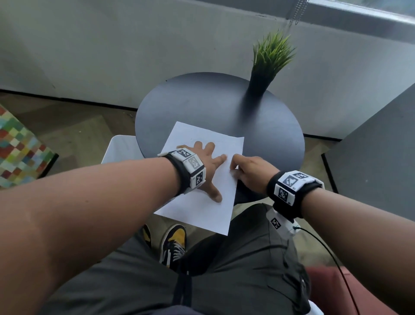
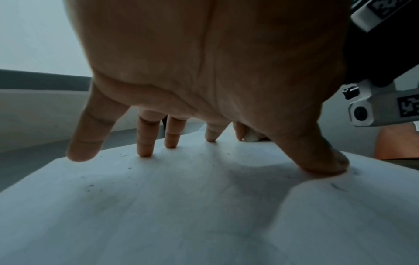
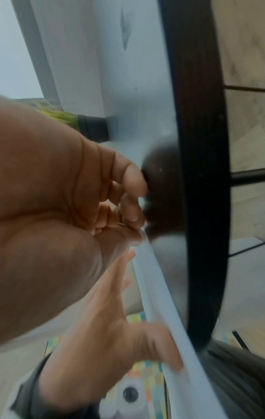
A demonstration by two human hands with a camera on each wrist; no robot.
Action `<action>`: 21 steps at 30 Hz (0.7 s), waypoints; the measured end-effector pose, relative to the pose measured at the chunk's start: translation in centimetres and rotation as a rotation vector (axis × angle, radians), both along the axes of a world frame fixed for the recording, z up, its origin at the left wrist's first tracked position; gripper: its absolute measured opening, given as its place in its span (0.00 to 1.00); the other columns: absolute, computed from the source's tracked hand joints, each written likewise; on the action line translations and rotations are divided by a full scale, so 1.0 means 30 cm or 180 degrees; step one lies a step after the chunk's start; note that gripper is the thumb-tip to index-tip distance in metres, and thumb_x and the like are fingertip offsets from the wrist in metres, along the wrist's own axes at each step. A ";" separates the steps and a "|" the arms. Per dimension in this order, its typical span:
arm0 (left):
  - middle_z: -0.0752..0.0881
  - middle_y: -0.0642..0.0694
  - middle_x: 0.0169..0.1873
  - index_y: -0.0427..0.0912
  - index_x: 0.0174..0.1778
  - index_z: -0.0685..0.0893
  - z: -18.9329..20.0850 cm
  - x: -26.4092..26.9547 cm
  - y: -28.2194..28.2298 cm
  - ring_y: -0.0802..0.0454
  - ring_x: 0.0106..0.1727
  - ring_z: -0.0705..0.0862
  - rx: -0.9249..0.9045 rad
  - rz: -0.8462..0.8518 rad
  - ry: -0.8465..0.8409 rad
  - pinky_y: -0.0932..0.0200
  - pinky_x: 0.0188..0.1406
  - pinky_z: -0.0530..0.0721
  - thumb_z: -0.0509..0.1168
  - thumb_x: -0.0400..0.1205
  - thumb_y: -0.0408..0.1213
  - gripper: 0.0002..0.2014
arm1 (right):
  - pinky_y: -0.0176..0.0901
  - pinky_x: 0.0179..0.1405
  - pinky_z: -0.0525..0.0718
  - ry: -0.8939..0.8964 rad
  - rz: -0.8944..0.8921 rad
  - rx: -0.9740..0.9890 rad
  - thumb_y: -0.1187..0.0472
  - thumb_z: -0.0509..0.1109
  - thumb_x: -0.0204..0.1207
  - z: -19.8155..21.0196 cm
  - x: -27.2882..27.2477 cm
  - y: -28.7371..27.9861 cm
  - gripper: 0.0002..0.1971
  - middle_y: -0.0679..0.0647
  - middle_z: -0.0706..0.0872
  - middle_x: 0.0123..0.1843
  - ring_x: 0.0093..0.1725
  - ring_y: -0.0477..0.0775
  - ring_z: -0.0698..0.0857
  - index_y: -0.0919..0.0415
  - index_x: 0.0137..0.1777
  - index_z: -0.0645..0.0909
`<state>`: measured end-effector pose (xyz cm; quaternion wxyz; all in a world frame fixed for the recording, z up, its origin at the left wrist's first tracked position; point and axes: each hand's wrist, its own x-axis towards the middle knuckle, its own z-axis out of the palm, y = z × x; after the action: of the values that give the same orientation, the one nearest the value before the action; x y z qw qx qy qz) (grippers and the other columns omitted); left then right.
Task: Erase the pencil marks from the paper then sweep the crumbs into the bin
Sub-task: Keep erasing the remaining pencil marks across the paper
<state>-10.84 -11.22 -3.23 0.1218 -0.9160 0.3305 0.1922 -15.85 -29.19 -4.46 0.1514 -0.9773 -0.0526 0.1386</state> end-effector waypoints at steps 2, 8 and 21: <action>0.45 0.46 0.85 0.68 0.83 0.39 0.000 0.002 0.003 0.29 0.81 0.54 0.0055 0.0072 0.0145 0.18 0.66 0.65 0.63 0.53 0.85 0.65 | 0.53 0.50 0.83 -0.0094 -0.0397 -0.0076 0.54 0.62 0.81 0.002 0.030 -0.021 0.06 0.55 0.84 0.48 0.49 0.61 0.81 0.54 0.52 0.74; 0.30 0.50 0.85 0.70 0.82 0.32 -0.005 0.004 0.014 0.25 0.82 0.32 -0.0034 0.0285 0.0522 0.19 0.73 0.56 0.68 0.56 0.81 0.66 | 0.46 0.44 0.79 0.0094 0.0619 -0.0052 0.58 0.61 0.79 0.009 -0.025 0.067 0.06 0.53 0.86 0.48 0.43 0.55 0.77 0.56 0.53 0.77; 0.31 0.49 0.85 0.69 0.81 0.32 -0.020 0.014 0.011 0.24 0.82 0.33 -0.0089 0.0235 0.0519 0.19 0.71 0.61 0.67 0.55 0.82 0.67 | 0.49 0.42 0.80 0.0021 -0.0223 -0.0147 0.55 0.61 0.80 0.024 0.057 0.032 0.07 0.56 0.81 0.44 0.44 0.62 0.81 0.56 0.54 0.73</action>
<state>-10.42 -10.90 -3.84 0.0745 -0.9104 0.3081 0.2659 -14.15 -28.22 -3.74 0.1337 -0.9813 -0.0146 0.1377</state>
